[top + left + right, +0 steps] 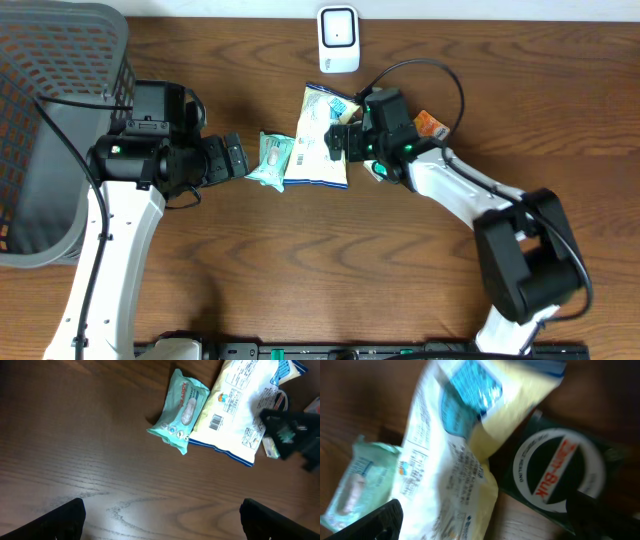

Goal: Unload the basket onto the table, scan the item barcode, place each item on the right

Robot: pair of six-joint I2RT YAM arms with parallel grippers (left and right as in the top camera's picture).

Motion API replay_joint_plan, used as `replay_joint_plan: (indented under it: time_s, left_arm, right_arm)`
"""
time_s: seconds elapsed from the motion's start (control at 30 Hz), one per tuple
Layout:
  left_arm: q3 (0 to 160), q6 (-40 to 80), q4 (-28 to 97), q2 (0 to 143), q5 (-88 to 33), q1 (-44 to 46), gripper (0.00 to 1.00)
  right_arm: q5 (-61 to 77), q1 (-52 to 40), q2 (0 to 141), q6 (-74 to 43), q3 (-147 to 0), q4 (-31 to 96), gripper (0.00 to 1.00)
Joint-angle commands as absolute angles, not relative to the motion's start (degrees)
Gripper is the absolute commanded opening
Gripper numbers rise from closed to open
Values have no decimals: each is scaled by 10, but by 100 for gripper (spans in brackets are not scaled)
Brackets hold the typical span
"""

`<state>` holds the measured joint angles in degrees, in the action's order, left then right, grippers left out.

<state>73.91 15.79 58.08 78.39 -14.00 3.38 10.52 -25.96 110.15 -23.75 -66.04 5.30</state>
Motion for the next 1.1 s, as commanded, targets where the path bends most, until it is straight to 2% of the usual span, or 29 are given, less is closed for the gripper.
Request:
replay_joint_plan:
  time_s: [0.0, 0.07, 0.43, 0.53, 0.67, 0.73, 0.83, 0.93, 1.0, 1.07]
  left_arm:
    - [741, 152, 582, 784, -136, 31, 98]
    - [741, 152, 582, 784, -136, 31, 98]
    - [741, 152, 582, 784, -136, 31, 98]
    - [741, 152, 582, 784, -136, 31, 98]
    - [741, 152, 582, 784, -136, 31, 98]
    - [741, 152, 582, 784, -136, 31, 98]
    - [741, 152, 582, 784, -136, 31, 98]
    - [741, 152, 582, 784, -136, 31, 98]
    - [741, 152, 582, 784, -136, 31, 98]
    - [741, 152, 582, 784, -136, 31, 97]
  right_arm:
    - [203, -259, 1136, -259, -664, 32, 99]
    - [237, -260, 1146, -259, -664, 22, 99]
    - [199, -262, 1148, -263, -664, 19, 99]
    - [188, -267, 1159, -264, -664, 18, 89]
    - [188, -270, 1183, -316, -664, 12, 88]
    - [188, -270, 1190, -333, -664, 12, 82]
    - [177, -270, 1192, -334, -664, 10, 80]
    - [97, -262, 1192, -336, -664, 11, 82]
    - [94, -243, 1189, -346, -664, 8, 83]
    - [102, -227, 1183, -347, -664, 11, 80]
